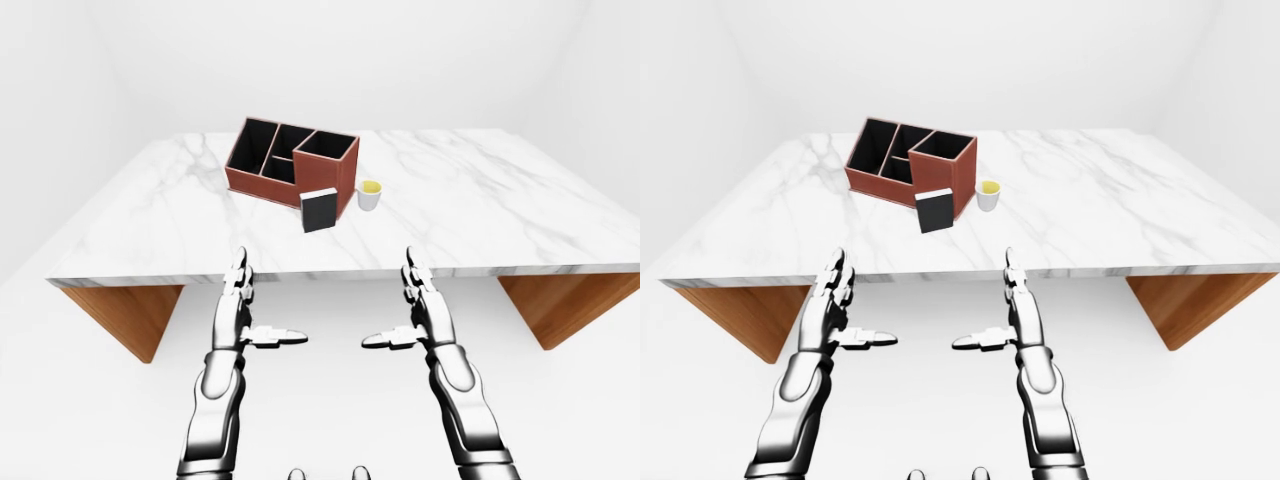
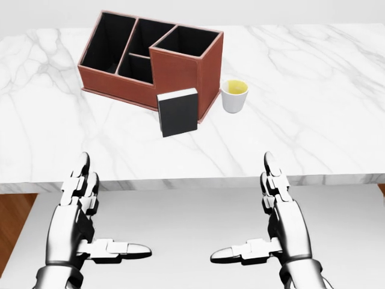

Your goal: Pick up the book and place it in the right compartment of the caddy.

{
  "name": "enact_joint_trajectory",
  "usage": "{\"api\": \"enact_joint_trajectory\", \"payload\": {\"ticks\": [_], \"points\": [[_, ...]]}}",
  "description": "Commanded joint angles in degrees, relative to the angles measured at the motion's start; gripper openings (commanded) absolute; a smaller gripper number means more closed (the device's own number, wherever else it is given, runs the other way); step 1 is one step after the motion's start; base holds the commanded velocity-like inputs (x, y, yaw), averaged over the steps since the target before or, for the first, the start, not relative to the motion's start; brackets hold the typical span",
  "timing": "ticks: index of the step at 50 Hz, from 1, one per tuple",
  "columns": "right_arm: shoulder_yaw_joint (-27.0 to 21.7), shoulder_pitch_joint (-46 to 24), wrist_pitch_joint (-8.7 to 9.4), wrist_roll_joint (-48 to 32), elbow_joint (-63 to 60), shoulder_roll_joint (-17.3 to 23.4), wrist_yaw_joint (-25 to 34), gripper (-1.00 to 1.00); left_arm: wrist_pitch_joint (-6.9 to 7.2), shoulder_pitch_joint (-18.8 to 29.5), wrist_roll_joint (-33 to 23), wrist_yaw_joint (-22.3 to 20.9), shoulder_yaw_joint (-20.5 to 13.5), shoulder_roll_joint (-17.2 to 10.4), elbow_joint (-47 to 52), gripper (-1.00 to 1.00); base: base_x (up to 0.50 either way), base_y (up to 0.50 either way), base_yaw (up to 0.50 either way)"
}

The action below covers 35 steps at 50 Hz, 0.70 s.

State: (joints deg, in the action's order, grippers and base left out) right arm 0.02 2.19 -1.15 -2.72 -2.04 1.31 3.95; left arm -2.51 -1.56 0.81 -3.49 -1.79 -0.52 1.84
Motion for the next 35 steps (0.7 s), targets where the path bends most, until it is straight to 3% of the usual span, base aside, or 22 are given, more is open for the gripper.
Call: {"api": "enact_joint_trajectory", "payload": {"ticks": [1, 30, 34, 35], "points": [[1.0, 0.5, -0.11, -1.7, -1.7, -0.7, 0.6, 1.00, -0.85, -0.9, -0.1, -0.5, 0.0, -0.5, 1.1, 1.00, 0.00, 0.50, 0.00], [1.0, 0.5, 1.84, -2.4, -5.7, -0.4, 2.1, 1.00, -1.29, -1.1, -0.1, -0.7, -0.2, -0.5, 1.6, 1.00, 0.00, 0.50, 0.00], [0.7, 0.1, 2.88, -2.1, -6.8, -0.4, 2.3, 1.00, -0.62, -0.8, 0.4, -0.8, -0.6, -0.6, 2.5, 1.00, 0.00, 0.09, 0.00], [0.7, 0.1, 2.76, -2.1, -7.0, -0.4, 2.3, 1.00, -0.98, -0.8, 0.4, -0.7, -0.6, -0.6, 3.0, 1.00, 0.00, 0.00, 0.00]]}}
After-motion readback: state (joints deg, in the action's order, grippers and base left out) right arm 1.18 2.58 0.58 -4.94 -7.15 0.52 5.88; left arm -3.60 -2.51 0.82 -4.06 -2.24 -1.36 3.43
